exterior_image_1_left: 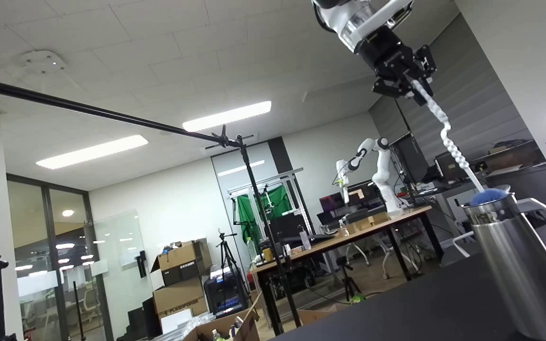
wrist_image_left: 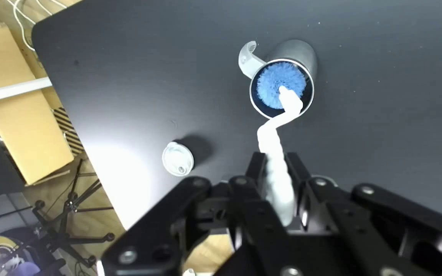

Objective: Stir the contents in the flusk.

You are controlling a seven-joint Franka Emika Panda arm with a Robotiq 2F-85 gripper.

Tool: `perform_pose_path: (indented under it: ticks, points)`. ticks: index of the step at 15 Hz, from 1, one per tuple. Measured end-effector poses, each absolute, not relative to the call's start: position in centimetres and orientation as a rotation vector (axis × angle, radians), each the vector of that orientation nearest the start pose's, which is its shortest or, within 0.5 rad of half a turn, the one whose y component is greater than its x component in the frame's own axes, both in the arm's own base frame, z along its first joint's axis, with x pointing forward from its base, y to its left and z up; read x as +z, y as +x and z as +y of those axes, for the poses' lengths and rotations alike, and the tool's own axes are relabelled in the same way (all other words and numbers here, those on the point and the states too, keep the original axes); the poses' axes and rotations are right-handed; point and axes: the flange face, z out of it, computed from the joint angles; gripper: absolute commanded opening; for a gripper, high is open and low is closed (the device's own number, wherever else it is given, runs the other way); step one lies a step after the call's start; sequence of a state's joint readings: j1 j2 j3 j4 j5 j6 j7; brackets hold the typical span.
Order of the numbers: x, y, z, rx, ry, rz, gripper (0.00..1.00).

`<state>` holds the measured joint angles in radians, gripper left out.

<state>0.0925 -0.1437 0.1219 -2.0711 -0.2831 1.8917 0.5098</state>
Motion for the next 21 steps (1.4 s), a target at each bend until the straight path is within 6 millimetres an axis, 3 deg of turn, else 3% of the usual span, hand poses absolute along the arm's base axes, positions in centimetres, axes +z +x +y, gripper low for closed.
perform_pose_path:
  ticks: [2,4,6,10,13,14,16,21]
  points:
    - [51.7,49.8,9.0,-0.212,-3.371,0.344,0.05]
    - [51.4,50.1,8.7,-0.263,-3.315,0.366,0.05]
    - [48.4,50.6,8.0,-0.253,-3.253,0.402,0.05]
    - [39.3,51.3,6.5,-0.126,-3.196,0.465,0.05]
    - [35.6,51.5,5.9,0.03,-3.244,0.46,0.05]
    - [35.6,51.5,5.8,0.072,-3.279,0.444,0.05]
    - [37.7,51.6,5.7,0.11,-3.335,0.415,0.05]
    - [48.2,50.5,6.6,-0.009,-3.387,0.34,0.05]
